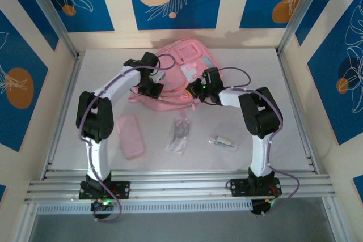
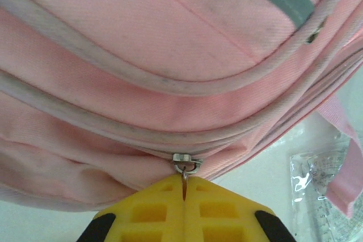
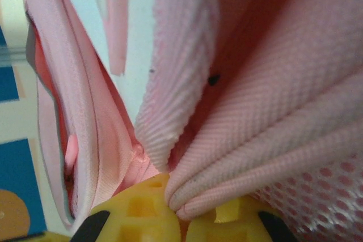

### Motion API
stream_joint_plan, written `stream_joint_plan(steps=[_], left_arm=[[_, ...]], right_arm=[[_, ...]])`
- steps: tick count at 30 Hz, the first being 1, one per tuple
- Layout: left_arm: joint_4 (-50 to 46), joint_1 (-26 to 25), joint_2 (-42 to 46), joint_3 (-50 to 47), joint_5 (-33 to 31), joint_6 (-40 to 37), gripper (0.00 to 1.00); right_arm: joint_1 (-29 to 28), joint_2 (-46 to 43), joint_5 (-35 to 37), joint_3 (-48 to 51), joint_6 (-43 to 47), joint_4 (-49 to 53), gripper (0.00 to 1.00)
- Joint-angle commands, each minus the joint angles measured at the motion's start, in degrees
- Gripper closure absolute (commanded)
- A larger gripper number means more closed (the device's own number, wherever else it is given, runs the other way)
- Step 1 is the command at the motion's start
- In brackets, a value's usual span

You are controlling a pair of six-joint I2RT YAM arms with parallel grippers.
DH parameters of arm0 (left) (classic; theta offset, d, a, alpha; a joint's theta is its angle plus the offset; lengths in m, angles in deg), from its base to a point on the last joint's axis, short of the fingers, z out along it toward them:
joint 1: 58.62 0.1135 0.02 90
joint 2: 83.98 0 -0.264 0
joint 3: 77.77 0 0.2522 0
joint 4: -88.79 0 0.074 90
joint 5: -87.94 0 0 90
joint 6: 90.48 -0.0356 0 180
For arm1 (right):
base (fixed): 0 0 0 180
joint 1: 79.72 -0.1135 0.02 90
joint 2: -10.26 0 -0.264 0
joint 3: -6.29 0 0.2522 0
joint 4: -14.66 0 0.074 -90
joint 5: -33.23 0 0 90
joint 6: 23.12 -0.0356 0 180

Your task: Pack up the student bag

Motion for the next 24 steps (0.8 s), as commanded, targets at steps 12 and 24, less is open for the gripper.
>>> stream_joint_plan(steps=[12, 24], left_arm=[[-6.03, 5.19, -0.27, 1.98, -2.82, -3.89, 1.0], [1.57, -4.94, 13.64, -10.89, 16.0, 4.69, 1.0]], right_arm=[[13.83, 0.57, -7.62, -14.77, 33.92, 28.77, 1.0], [13.79, 6.99, -1.96, -24.55, 28.99, 30.11, 1.0]])
